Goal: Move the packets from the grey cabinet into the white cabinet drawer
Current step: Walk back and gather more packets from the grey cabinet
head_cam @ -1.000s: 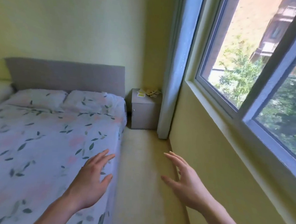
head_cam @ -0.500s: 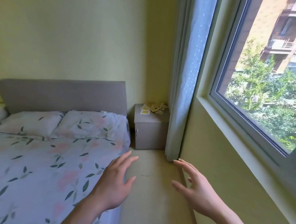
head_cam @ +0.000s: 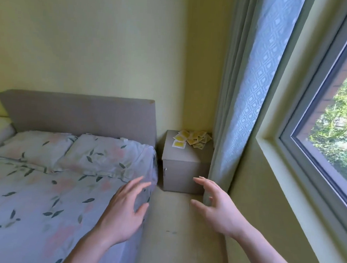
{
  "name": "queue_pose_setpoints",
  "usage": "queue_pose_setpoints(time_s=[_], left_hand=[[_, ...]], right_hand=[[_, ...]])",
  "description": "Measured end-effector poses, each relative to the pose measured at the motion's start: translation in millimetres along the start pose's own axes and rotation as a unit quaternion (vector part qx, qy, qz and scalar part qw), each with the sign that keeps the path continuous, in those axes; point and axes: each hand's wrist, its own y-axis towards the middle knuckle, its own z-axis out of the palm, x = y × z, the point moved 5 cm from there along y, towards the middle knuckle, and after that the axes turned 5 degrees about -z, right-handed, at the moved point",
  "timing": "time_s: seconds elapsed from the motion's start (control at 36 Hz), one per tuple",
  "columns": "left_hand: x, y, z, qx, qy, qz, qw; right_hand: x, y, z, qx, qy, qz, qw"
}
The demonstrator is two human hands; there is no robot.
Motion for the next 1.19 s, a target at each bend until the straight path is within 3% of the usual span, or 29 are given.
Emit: queue_pose_setpoints(time_s=[0.22, 0.5, 0.89, 1.19], left_hand=[[54, 97, -7, -0.016, -0.009, -0.084, 0.996], [108, 275, -8, 0.001, -0.022, -0.101, 0.995], [80, 532, 62, 0.108, -0.015, -0.013, 0.994], [95, 713, 132, 0.180, -0.015, -0.082, 0.980]], right_hand=[[-15, 134, 4, 0.051, 0.005, -0.036, 0.998], [-69, 293, 5, 0.056, -0.008, 0.017, 0.998], [-182, 461, -17, -0.001, 0.025, 0.130, 0.991], [-300, 642, -22, 0.063, 0.038, 0.198, 0.977]])
